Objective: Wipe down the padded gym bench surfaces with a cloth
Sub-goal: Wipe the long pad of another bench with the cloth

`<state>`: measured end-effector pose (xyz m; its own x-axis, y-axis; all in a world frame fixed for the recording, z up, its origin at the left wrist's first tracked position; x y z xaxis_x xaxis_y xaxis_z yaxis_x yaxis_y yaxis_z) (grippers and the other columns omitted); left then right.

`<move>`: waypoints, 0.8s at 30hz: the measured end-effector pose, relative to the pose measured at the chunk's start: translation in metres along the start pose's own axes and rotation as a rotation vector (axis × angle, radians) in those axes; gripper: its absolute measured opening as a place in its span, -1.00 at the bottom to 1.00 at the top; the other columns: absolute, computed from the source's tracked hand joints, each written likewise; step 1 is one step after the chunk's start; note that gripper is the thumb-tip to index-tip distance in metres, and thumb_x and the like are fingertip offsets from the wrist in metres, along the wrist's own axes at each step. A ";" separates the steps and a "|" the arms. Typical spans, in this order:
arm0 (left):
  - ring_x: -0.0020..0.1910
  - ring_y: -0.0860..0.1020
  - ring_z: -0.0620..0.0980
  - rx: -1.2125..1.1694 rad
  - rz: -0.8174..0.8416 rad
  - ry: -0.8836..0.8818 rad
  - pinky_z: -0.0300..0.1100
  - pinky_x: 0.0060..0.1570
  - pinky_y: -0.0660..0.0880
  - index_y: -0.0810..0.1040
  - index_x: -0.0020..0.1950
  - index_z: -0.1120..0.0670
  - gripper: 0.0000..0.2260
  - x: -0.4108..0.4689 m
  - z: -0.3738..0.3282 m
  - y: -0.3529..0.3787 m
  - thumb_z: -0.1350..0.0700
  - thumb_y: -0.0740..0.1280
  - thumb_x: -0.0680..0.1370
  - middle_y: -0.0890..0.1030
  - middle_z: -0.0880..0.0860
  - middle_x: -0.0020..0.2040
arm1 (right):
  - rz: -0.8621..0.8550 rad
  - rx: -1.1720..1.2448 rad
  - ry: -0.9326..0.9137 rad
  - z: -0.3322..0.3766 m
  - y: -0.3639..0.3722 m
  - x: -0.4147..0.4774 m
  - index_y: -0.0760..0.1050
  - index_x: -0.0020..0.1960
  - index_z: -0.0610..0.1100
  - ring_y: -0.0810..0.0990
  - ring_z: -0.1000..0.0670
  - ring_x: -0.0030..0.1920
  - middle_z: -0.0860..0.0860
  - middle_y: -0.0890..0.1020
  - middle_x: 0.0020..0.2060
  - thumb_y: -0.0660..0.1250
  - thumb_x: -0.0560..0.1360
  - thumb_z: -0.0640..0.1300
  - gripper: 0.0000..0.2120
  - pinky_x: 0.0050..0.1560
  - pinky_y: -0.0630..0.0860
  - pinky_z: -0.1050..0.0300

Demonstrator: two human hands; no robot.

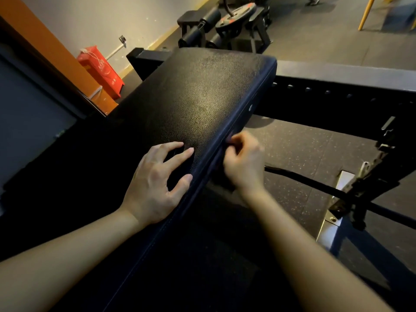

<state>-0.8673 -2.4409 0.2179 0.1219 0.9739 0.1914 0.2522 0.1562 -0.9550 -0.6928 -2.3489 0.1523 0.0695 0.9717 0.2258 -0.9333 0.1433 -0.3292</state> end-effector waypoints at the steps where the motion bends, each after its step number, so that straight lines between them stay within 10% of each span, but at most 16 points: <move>1: 0.45 0.37 0.01 0.002 0.003 -0.005 0.11 0.46 0.32 0.51 0.48 -0.01 -0.50 0.000 0.000 0.000 -0.15 0.24 0.58 0.44 -0.02 0.45 | -0.042 -0.044 0.056 -0.011 -0.006 0.029 0.60 -0.04 -0.16 0.63 -0.11 -0.08 -0.10 0.67 -0.13 0.31 0.44 -0.28 -0.86 0.04 0.57 -0.01; 10: 0.42 0.40 0.06 0.011 -0.001 0.007 0.16 0.43 0.34 0.52 0.47 0.00 -0.50 0.001 0.000 0.001 -0.13 0.25 0.56 0.45 0.01 0.45 | 0.214 0.047 -0.070 0.022 0.015 -0.069 0.57 -0.04 -0.10 0.57 0.05 -0.11 0.01 0.63 -0.12 0.35 0.47 -0.29 -0.86 -0.01 0.47 0.20; 18: 0.44 0.38 0.04 0.015 0.014 0.006 0.11 0.45 0.32 0.52 0.48 0.00 -0.50 0.001 0.001 0.002 -0.14 0.24 0.57 0.44 0.00 0.45 | -0.095 -0.175 0.081 -0.022 -0.023 0.083 0.60 0.00 -0.17 0.64 -0.13 -0.02 -0.12 0.68 -0.06 0.30 0.48 -0.27 -0.86 0.01 0.50 0.11; 24: 0.42 0.40 0.07 0.024 0.013 0.009 0.13 0.43 0.34 0.51 0.48 0.00 -0.49 0.001 0.000 0.002 -0.14 0.25 0.56 0.44 0.02 0.45 | 0.192 0.015 -0.093 0.016 0.009 -0.039 0.60 -0.05 -0.10 0.57 0.03 -0.11 -0.01 0.66 -0.13 0.36 0.45 -0.30 -0.85 -0.03 0.44 0.20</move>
<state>-0.8667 -2.4391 0.2160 0.1333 0.9744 0.1812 0.2273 0.1479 -0.9625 -0.7097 -2.3884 0.1551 -0.1425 0.9592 0.2443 -0.9316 -0.0465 -0.3606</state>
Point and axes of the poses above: each hand's wrist, its own x-axis towards the middle knuckle, its own y-axis out of the palm, z = x × y, the point moved 9 cm from there along x, towards the middle knuckle
